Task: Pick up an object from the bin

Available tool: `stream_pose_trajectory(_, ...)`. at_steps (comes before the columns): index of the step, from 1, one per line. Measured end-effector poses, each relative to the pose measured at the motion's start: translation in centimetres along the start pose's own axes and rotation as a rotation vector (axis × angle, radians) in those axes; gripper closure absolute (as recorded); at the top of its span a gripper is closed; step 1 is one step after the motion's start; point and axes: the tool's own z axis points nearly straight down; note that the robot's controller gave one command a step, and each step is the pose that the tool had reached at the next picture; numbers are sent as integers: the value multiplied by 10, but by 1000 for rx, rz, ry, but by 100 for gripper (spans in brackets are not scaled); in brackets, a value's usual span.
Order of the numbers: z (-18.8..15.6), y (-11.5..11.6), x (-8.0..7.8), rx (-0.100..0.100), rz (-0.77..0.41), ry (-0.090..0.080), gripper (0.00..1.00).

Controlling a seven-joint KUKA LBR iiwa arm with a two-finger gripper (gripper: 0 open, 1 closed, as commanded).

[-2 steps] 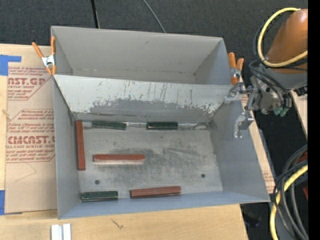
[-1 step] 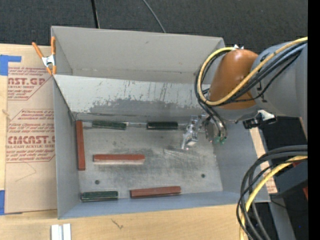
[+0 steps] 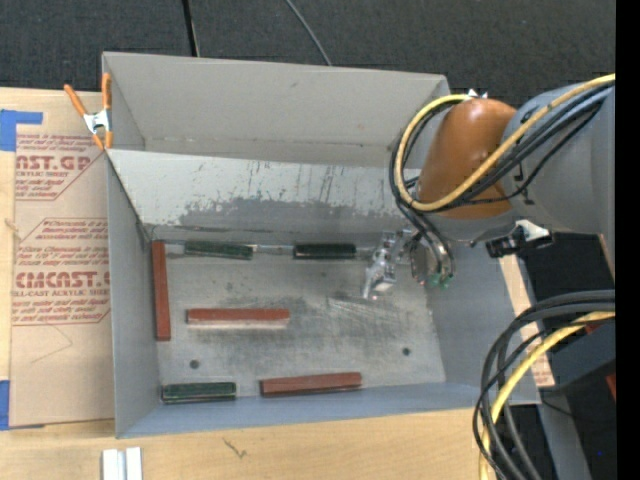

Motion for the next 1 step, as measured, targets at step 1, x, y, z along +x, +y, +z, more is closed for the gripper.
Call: stream_pose_trajectory(1, 32, 25, -15, 1, -93, -2, 0)
